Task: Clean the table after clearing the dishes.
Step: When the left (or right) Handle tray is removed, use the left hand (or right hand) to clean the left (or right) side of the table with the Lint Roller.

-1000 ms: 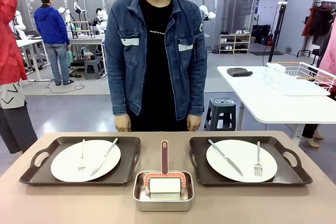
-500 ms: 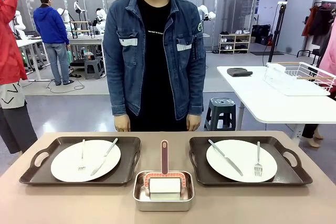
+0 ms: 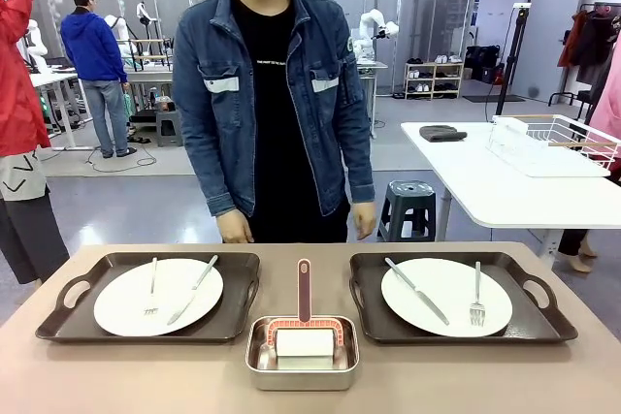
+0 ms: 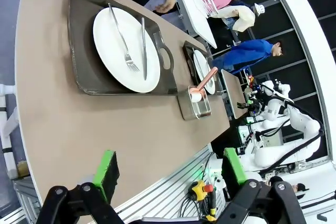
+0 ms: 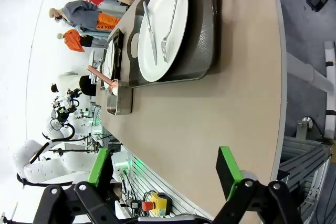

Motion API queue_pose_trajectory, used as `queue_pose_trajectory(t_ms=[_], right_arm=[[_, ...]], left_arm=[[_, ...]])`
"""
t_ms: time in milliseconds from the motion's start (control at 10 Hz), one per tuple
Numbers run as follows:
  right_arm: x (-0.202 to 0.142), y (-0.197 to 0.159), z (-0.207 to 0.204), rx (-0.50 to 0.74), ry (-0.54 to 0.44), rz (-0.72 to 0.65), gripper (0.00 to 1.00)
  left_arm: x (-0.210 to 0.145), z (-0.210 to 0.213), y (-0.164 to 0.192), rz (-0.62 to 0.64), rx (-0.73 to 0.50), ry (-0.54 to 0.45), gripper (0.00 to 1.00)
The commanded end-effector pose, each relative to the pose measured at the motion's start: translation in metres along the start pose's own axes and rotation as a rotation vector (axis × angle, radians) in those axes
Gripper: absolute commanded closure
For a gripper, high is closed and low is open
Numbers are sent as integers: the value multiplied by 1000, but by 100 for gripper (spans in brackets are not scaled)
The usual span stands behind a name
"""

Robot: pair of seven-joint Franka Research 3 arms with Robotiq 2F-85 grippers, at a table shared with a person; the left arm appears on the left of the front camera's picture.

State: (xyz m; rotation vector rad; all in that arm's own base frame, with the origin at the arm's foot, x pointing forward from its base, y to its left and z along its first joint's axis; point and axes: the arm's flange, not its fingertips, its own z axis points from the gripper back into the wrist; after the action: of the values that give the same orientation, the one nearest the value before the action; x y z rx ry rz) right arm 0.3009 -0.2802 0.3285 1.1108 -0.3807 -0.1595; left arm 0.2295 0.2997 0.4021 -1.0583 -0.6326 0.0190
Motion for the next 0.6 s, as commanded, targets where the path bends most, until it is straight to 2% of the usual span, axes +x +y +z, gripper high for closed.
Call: queue_pose_trajectory(t_ms=[0, 500], right_arm=[[-1, 4, 1, 7, -4, 8, 0], [-1, 4, 1, 7, -4, 8, 0]], left_arm=[[-3, 1, -1, -13, -16, -11, 0], [-3, 1, -1, -13, -16, -11, 0]])
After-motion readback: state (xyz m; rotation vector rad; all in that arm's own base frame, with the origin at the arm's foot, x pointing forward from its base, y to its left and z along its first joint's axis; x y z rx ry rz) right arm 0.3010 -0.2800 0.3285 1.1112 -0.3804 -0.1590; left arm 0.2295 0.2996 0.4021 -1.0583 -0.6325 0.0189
